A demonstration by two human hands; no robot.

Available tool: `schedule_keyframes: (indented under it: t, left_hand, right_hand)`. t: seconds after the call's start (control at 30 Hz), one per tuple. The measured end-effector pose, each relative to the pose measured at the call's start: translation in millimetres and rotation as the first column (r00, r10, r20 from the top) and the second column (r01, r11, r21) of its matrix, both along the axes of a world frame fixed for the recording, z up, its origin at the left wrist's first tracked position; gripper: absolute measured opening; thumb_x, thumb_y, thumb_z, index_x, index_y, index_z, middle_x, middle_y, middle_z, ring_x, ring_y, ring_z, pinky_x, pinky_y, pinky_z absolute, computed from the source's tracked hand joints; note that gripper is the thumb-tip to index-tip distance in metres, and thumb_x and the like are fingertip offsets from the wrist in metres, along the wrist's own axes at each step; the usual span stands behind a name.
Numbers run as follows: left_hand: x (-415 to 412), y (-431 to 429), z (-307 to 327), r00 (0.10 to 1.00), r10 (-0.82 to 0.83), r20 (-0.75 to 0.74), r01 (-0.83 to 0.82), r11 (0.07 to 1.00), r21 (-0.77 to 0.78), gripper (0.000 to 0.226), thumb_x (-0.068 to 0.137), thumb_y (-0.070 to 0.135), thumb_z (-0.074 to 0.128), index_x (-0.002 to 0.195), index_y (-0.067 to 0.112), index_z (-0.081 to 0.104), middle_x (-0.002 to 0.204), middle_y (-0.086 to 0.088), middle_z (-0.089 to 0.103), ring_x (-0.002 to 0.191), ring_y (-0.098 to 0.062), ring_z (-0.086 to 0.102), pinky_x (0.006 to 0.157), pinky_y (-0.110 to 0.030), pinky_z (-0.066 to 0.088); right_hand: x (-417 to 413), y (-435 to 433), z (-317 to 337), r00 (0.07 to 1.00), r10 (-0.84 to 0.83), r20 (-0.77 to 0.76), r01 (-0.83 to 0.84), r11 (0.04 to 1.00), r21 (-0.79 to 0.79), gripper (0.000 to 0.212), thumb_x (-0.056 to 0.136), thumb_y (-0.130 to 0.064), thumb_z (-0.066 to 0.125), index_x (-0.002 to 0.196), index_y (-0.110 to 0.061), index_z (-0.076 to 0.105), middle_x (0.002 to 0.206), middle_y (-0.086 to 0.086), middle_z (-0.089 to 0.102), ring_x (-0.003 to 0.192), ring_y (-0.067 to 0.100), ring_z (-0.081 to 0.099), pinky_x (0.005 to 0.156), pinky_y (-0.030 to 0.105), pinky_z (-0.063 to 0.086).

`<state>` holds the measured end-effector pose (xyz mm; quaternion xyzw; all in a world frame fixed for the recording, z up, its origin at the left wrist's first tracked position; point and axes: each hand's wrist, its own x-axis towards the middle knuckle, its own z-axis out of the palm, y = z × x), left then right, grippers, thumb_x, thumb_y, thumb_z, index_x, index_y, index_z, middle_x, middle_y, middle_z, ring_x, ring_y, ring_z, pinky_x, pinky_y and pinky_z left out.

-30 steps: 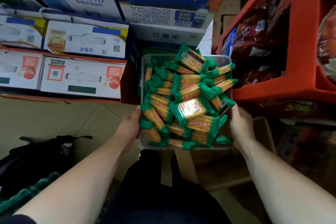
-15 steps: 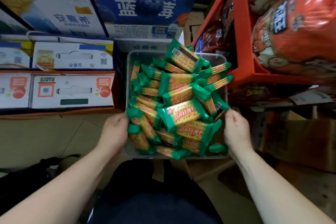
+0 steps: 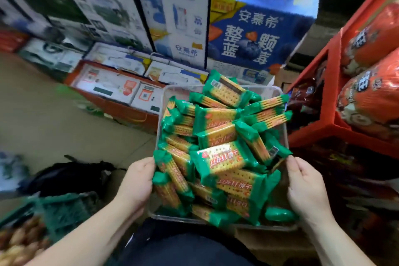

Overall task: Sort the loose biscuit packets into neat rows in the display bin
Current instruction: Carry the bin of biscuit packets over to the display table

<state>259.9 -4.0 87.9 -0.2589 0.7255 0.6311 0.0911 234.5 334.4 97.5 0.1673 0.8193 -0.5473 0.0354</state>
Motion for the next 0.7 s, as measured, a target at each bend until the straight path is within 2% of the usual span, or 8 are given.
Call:
schedule_keyframes:
  t: [0.07, 0.17, 0.23, 0.37, 0.43, 0.53, 0.6, 0.7]
  left_hand:
    - [22, -5, 10, 0.994, 0.105, -0.035, -0.105, 0.994, 0.003, 0.038, 0.101, 0.005, 0.047, 0.075, 0.005, 0.075, 0.083, -0.017, 0.076, 0.075, -0.020, 0.065, 0.068, -0.036, 0.049]
    - [49, -17, 33, 0.951, 0.300, -0.074, -0.292, 0.951, 0.103, 0.044, 0.102, 0.000, 0.046, 0.070, 0.007, 0.076, 0.076, -0.011, 0.075, 0.067, -0.014, 0.068, 0.056, -0.024, 0.053]
    - [59, -36, 41, 0.906, 0.415, -0.084, -0.397, 0.901, 0.178, 0.038, 0.103, 0.004, 0.048, 0.078, 0.001, 0.076, 0.081, -0.018, 0.075, 0.070, -0.020, 0.070, 0.057, -0.026, 0.055]
    - [71, -88, 44, 0.820, 0.562, -0.109, -0.530, 0.818, 0.224, 0.038, 0.105, 0.013, 0.048, 0.084, 0.000, 0.077, 0.093, -0.026, 0.075, 0.081, -0.031, 0.072, 0.065, -0.035, 0.059]
    - [70, -121, 47, 0.771, 0.626, -0.116, -0.586, 0.769, 0.255, 0.038, 0.106, 0.015, 0.048, 0.087, 0.000, 0.077, 0.093, -0.024, 0.075, 0.079, -0.031, 0.073, 0.063, -0.034, 0.059]
    - [62, -180, 45, 0.703, 0.698, -0.138, -0.652, 0.710, 0.268, 0.037, 0.106, 0.018, 0.049, 0.098, -0.010, 0.071, 0.094, -0.025, 0.074, 0.080, -0.031, 0.073, 0.065, -0.037, 0.060]
    - [55, -223, 42, 0.663, 0.735, -0.141, -0.677, 0.670, 0.304, 0.037, 0.105, 0.018, 0.048, 0.101, -0.014, 0.068, 0.097, -0.027, 0.073, 0.084, -0.034, 0.072, 0.073, -0.043, 0.061]
    - [39, -287, 50, 0.623, 0.770, -0.138, -0.720, 0.633, 0.283, 0.036, 0.106, 0.009, 0.045, 0.086, -0.008, 0.068, 0.075, -0.013, 0.075, 0.065, -0.019, 0.072, 0.057, -0.027, 0.058]
  right_hand:
    - [-6, -12, 5, 0.996, 0.089, -0.029, -0.090, 0.995, -0.031, 0.043, 0.104, -0.036, 0.047, 0.080, -0.003, 0.060, 0.079, 0.023, 0.063, 0.068, 0.018, 0.055, 0.060, 0.043, 0.047]
    - [-23, -42, 15, 0.967, 0.246, -0.067, -0.249, 0.968, -0.040, 0.050, 0.100, -0.047, 0.048, 0.079, -0.003, 0.060, 0.076, 0.021, 0.063, 0.067, 0.014, 0.054, 0.060, 0.038, 0.045]
    - [-36, -71, 22, 0.941, 0.327, -0.090, -0.331, 0.943, -0.033, 0.053, 0.101, -0.050, 0.049, 0.078, -0.003, 0.060, 0.074, 0.021, 0.062, 0.065, 0.013, 0.053, 0.058, 0.036, 0.045]
    - [-66, -142, 32, 0.895, 0.436, -0.101, -0.443, 0.894, -0.064, 0.044, 0.104, -0.034, 0.048, 0.084, 0.002, 0.061, 0.079, 0.026, 0.065, 0.061, 0.023, 0.061, 0.052, 0.034, 0.051]
    - [-81, -186, 36, 0.868, 0.487, -0.096, -0.493, 0.867, -0.065, 0.040, 0.104, -0.034, 0.048, 0.087, -0.001, 0.064, 0.080, 0.019, 0.070, 0.065, 0.026, 0.067, 0.055, 0.040, 0.055]
    - [-106, -261, 37, 0.837, 0.533, -0.123, -0.543, 0.836, -0.076, 0.038, 0.106, -0.028, 0.046, 0.081, -0.005, 0.063, 0.063, 0.003, 0.068, 0.052, 0.013, 0.062, 0.046, 0.021, 0.048]
    - [-124, -317, 38, 0.810, 0.569, -0.142, -0.582, 0.809, -0.081, 0.038, 0.106, -0.027, 0.047, 0.082, -0.001, 0.062, 0.064, 0.006, 0.066, 0.050, 0.011, 0.058, 0.044, 0.018, 0.045]
    - [-150, -398, 40, 0.782, 0.610, -0.123, -0.621, 0.779, -0.087, 0.035, 0.106, -0.023, 0.046, 0.081, -0.005, 0.062, 0.056, -0.007, 0.064, 0.045, 0.002, 0.055, 0.043, 0.014, 0.042]
